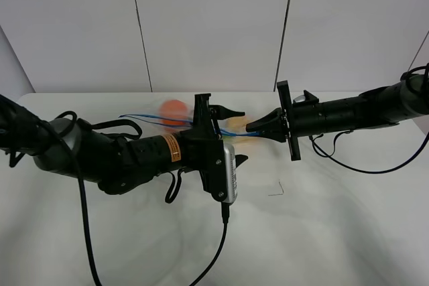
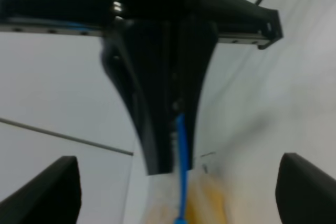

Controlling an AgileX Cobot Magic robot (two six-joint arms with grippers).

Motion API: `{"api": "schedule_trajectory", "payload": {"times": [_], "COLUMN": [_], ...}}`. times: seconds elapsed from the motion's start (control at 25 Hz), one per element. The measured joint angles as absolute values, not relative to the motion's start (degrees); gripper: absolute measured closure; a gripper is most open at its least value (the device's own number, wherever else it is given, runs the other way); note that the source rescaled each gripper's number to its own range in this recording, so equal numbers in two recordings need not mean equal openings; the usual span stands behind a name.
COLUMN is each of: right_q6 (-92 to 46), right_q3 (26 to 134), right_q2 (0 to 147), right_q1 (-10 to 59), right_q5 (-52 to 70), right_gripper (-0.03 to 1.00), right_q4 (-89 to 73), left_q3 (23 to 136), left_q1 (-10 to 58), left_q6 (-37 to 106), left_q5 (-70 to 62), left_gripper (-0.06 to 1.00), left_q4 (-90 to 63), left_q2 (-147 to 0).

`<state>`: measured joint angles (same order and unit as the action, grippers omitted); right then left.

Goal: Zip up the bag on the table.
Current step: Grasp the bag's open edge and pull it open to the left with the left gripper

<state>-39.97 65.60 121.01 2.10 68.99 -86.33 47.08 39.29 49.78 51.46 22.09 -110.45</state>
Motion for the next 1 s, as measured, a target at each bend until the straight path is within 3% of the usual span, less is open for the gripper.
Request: {"api": "schedule_trajectory", "payload": {"times": [0.4,0.64,1.0], "right_q6": [-39.97,-39.99,-39.99], "right_q3": [65.60,65.60,65.60], "right_q2": [121.01,121.01,121.01], "right_q1": [2.10,2.10,2.10], "right_q5": [68.99,68.99,68.99], "right_gripper": [0.97,0.97,0.97], "right_q4": [-85.94,-85.88,-85.73], "left_q3": [49.32,49.39,49.39], "left_q1": [39.29,38.80,38.75], "left_q6": [49.73,49.73,49.73], "left_q5": [54.67,54.67,54.67], "left_gripper": [-0.01,0.22,0.46], "left_q4": [17.89,14.89,19.61], "left_q2": [-114.41,-114.41,-114.41]}}
